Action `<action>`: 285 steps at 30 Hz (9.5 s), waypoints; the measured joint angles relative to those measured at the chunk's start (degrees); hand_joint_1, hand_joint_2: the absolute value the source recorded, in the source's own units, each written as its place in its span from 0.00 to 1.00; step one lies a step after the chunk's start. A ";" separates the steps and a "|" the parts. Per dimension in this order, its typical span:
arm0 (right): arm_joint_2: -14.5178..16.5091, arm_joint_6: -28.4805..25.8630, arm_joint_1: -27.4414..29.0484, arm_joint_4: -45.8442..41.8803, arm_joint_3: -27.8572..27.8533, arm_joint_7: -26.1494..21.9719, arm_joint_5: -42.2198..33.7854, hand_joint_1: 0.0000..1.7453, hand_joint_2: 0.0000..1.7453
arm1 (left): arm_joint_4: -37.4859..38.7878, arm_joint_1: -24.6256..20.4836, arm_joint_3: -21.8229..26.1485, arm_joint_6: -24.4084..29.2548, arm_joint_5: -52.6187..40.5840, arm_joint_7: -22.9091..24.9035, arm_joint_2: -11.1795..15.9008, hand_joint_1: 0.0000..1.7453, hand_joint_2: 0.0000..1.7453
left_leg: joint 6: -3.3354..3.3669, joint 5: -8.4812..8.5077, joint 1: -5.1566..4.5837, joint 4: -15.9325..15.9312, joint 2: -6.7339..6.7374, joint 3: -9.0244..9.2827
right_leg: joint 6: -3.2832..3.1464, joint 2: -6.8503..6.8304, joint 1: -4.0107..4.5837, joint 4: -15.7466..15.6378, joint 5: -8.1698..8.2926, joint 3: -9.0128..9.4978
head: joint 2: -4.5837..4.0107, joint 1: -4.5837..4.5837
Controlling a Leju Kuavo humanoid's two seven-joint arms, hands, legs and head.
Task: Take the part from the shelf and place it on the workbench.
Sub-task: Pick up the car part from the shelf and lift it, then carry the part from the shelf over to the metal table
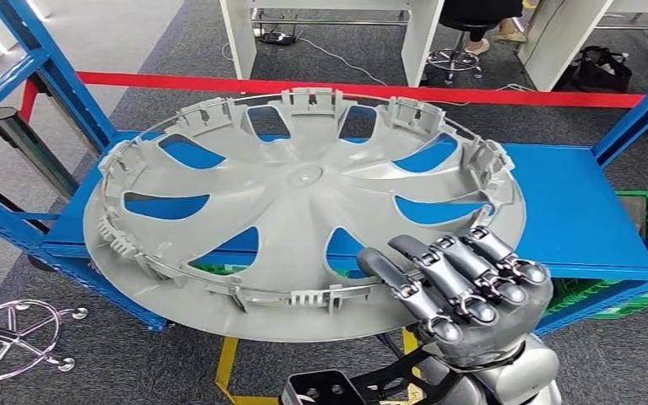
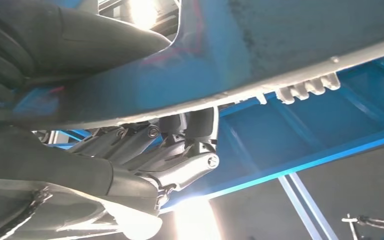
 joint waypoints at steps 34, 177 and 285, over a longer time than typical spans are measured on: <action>1.88 0.00 0.03 -0.62 0.24 -0.74 -0.01 1.00 1.00 | 0.15 -1.33 -3.90 2.10 -5.85 1.22 0.62 0.00 1.00 | -1.15 2.29 -0.57 0.30 0.25 -3.17 | -1.23 -0.45 0.81 -11.03 2.56 8.00 | 0.00 -0.35; 1.18 0.02 10.55 -11.19 -11.20 2.47 0.04 1.00 1.00 | 0.17 -4.05 -10.11 -1.28 -11.23 5.97 -0.45 0.00 1.00 | -3.06 -0.89 0.09 0.32 0.47 0.51 | -2.27 -0.55 0.81 -12.69 6.14 3.73 | 0.00 0.89; -0.81 0.02 9.76 -10.79 -7.12 7.36 0.03 1.00 1.00 | 0.17 -3.92 -10.13 -2.32 -11.75 5.11 0.29 0.00 1.00 | -3.83 -4.76 0.35 5.32 2.99 -1.26 | -2.78 -1.48 0.49 -13.01 6.31 3.62 | 0.00 0.75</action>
